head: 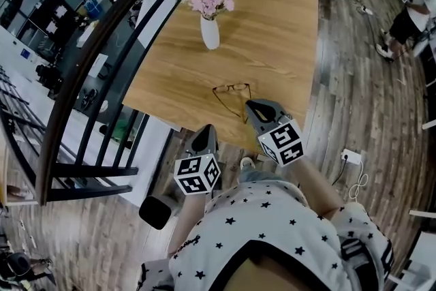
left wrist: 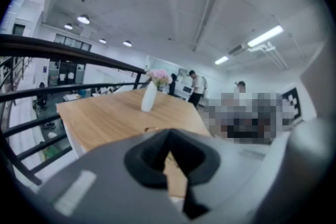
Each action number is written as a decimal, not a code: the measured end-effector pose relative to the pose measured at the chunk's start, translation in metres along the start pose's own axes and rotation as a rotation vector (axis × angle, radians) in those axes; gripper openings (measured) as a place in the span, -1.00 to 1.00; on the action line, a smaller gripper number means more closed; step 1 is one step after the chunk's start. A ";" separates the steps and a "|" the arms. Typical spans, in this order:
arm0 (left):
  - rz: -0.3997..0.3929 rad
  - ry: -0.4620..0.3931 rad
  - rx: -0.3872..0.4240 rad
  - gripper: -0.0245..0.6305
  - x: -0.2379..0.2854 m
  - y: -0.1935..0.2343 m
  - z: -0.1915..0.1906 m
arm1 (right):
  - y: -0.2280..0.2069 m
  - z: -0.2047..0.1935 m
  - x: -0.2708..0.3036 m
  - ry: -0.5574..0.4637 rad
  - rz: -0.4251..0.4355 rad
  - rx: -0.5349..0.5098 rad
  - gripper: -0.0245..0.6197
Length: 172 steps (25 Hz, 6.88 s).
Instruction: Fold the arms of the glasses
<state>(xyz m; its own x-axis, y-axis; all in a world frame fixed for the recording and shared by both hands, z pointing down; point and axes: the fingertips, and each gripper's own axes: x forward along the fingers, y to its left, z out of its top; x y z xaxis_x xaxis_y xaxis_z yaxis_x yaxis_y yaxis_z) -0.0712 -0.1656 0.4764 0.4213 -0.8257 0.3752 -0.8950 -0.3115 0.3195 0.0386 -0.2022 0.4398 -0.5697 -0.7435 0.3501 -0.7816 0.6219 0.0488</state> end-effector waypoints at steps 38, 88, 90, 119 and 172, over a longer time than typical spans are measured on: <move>0.142 0.085 -0.138 -0.90 0.081 0.023 -0.023 | -0.050 -0.083 0.149 0.337 0.285 -0.429 -0.87; 0.162 0.077 -0.164 -0.90 0.061 0.033 -0.034 | -0.023 -0.108 0.169 0.561 0.481 -0.612 -0.86; 0.158 0.072 -0.160 -0.90 0.058 0.033 -0.033 | -0.021 -0.105 0.166 0.555 0.466 -0.617 -0.86; 0.083 0.029 -0.114 -0.90 -0.017 0.016 -0.040 | 0.035 -0.043 0.077 0.418 0.249 -0.605 -0.86; -0.106 -0.004 -0.057 -0.90 -0.054 -0.047 -0.047 | 0.108 -0.007 -0.001 0.292 0.174 -0.609 -0.86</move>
<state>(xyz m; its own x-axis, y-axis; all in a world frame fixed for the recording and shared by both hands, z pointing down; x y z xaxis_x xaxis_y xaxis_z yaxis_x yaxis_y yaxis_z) -0.0452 -0.0843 0.4820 0.5125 -0.7913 0.3335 -0.8354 -0.3698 0.4065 -0.0428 -0.1325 0.4513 -0.5157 -0.5773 0.6330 -0.3553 0.8165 0.4552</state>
